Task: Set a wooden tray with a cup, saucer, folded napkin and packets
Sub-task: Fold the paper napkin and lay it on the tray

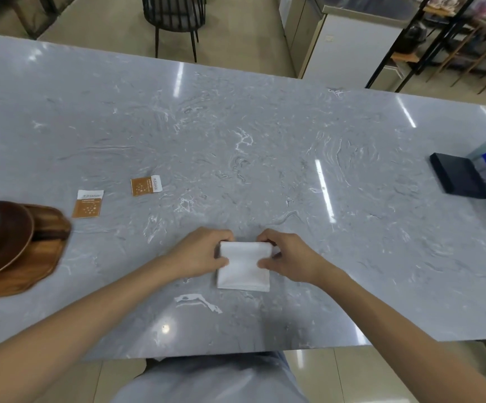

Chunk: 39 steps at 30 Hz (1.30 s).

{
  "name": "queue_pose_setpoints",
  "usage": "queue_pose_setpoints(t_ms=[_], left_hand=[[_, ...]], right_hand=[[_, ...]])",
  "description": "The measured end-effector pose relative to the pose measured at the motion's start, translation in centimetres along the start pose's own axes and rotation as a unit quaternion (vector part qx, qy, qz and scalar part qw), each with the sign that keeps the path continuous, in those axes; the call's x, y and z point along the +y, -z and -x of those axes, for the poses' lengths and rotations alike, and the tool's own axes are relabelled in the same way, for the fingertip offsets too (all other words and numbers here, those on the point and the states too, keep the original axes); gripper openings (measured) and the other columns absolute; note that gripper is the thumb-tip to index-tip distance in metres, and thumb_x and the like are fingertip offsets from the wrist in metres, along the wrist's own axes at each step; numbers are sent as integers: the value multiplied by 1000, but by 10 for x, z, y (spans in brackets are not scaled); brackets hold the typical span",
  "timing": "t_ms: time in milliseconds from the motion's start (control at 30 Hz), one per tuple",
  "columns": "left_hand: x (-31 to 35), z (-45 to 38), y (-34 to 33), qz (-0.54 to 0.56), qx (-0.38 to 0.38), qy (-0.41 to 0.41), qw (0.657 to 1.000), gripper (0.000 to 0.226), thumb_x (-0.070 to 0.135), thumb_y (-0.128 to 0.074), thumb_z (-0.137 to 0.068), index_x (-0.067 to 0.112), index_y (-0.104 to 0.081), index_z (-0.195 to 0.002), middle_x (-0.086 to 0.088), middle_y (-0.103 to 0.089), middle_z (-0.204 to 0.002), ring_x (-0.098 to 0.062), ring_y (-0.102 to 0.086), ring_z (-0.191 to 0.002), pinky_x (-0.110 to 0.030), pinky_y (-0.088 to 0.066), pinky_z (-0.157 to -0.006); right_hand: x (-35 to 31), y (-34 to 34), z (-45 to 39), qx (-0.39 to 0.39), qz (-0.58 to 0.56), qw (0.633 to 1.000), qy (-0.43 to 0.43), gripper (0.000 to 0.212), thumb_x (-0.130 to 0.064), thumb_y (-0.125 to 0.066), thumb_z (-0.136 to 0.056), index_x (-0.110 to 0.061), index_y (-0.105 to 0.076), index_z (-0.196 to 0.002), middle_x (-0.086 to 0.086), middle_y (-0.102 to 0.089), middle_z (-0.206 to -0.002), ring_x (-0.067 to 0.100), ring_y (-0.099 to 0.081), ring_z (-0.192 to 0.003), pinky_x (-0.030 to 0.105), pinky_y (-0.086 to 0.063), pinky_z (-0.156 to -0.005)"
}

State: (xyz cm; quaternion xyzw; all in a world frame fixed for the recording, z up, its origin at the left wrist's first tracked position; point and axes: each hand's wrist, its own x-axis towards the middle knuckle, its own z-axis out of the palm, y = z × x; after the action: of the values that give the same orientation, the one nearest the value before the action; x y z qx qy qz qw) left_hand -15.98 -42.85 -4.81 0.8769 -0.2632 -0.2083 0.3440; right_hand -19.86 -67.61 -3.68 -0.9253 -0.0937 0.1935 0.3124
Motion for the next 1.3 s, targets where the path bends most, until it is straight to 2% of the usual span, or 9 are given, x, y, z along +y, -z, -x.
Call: queue_pose_setpoints(t_ms=[133, 267, 433, 667, 867, 1000, 1133, 1233, 1300], left_hand=[[-4, 21, -13, -28, 64, -49, 996, 39, 14, -71, -85, 35, -74, -118, 13, -68, -65, -4, -63, -64, -28, -54, -68], [-2, 39, -27, -24, 111, -91, 989, 40, 25, -73, -83, 36, -72, -121, 11, -76, -90, -7, -69, -74, -29, -59, -72], [-9, 53, -37, -90, 129, -140, 977, 46, 39, -79, -80, 25, -73, -123, 4, -72, -125, -15, -73, -99, -33, -62, -81], [-13, 56, -47, -176, 166, -200, 949, 34, 42, -57, -93, 22, -79, -109, 5, -73, -124, -18, -71, -84, -29, -61, -60], [-20, 64, -58, -274, 172, -250, 913, 32, 30, -57, -99, 12, -76, -116, 2, -71, -126, -21, -68, -117, -35, -56, -98], [-12, 63, -52, -248, 199, -226, 921, 34, 33, -52, -98, 18, -81, -104, 10, -76, -116, -24, -69, -115, -27, -55, -93], [-9, 57, -44, -181, 147, -186, 955, 22, 34, -65, -92, 22, -84, -93, 13, -76, -113, -25, -64, -116, -34, -61, -65], [-7, 42, -33, -115, 50, -159, 979, 11, 28, -73, -87, 18, -77, -90, 8, -68, -129, -15, -54, -127, -35, -58, -86], [-4, 32, -29, -92, -22, -168, 981, 9, 25, -68, -91, 22, -69, -99, 7, -55, -147, -13, -46, -136, -26, -42, -106]], right_hand=[[1, -24, 22, 72, 31, 996, 38, 25, -11, -68, -92, -18, -62, -116, 2, -73, -99, 25, -70, -83, 46, -59, -73], [1, -44, 38, 149, 99, 979, 102, 38, -2, -68, -87, -15, -68, -123, 5, -75, -108, 26, -72, -89, 32, -58, -72], [5, -57, 50, 192, 119, 962, 156, 42, 7, -73, -81, -10, -73, -120, 9, -73, -121, 30, -71, -108, 37, -62, -84], [12, -69, 66, 176, 78, 963, 186, 42, -21, -65, -95, -12, -65, -136, 5, -59, -146, 23, -53, -138, 33, -50, -109], [24, -93, 76, 213, 142, 948, 187, 40, -31, -56, -105, -17, -60, -142, 3, -51, -153, 17, -42, -147, 30, -47, -112], [24, -94, 73, 234, 125, 950, 162, 36, -35, -50, -107, -21, -65, -137, -3, -54, -150, 13, -43, -145, 29, -50, -109], [25, -95, 73, 197, 56, 968, 145, 37, -33, -52, -105, -25, -61, -140, -4, -48, -156, 14, -36, -150, 31, -44, -114], [24, -92, 75, 186, -25, 975, 119, 36, -26, -56, -104, -27, -61, -140, 5, -41, -159, 15, -42, -146, 26, -43, -113], [23, -91, 74, 188, -45, 975, 112, 36, -22, -59, -102, -25, -64, -138, 10, -41, -151, 15, -46, -140, 26, -42, -113]])
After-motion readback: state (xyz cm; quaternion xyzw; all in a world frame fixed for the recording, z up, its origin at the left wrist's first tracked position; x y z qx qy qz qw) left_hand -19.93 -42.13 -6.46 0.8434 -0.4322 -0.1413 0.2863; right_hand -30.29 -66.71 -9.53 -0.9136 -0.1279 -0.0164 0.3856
